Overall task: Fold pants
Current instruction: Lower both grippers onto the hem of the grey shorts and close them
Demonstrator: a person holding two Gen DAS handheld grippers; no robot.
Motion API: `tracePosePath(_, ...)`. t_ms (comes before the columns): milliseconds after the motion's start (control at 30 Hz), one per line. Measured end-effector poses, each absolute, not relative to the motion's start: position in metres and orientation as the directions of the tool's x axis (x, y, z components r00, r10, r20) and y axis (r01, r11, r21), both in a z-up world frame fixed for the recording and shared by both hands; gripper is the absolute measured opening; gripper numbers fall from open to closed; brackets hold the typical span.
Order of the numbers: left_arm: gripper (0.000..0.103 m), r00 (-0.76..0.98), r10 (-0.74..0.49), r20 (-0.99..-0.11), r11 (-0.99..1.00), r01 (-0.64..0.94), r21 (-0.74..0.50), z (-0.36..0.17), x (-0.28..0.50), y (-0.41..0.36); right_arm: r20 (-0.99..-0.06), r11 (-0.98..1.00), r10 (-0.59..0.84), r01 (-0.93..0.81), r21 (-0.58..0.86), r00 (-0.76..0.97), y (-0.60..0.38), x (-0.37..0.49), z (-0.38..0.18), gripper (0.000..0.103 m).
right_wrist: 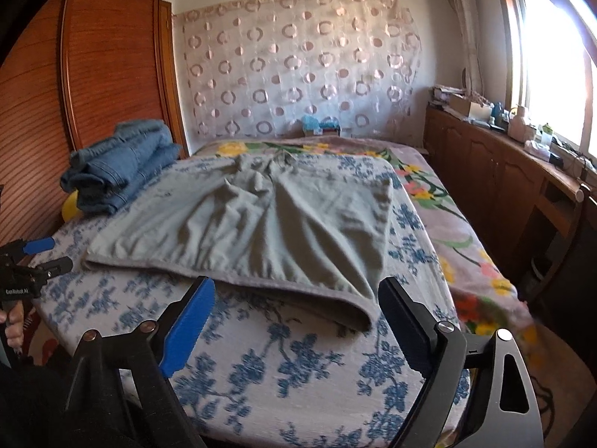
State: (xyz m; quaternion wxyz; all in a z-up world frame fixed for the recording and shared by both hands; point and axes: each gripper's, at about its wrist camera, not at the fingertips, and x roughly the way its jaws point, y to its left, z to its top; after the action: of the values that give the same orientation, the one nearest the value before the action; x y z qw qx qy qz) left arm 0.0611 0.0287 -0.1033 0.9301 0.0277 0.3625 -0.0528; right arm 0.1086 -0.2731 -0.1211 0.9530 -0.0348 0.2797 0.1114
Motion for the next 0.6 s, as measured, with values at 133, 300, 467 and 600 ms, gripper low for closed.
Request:
tracePosePath(133,0.086,0.696,-0.097,-0.711,0.99,0.139,0.001,-0.114,0.07,0.028,-0.57,0.978,0.164,-0.207,-0.01,0.805,-0.277,0.11,-0.116,0.083)
tracePosePath(300,0.071,0.675,-0.112,-0.729,0.987,0.159,-0.005,-0.124,0.077,0.028,-0.604,0.982,0.149,-0.187,-0.001,0.783,-0.284,0.102,-0.113,0.062)
tracePosePath(467,0.056,0.673,-0.119,-0.73,0.986,0.165,-0.009,-0.128,0.083,0.029,-0.625,0.985,0.139,-0.174,0.005,0.768,-0.288,0.093,-0.105,0.053)
tracePosePath(600,0.044,0.669,-0.148,-0.728,0.983,0.182,-0.032,-0.126,0.084,0.028,-0.633,0.984,0.14,-0.177,0.005,0.762,-0.288,0.087,-0.099,0.051)
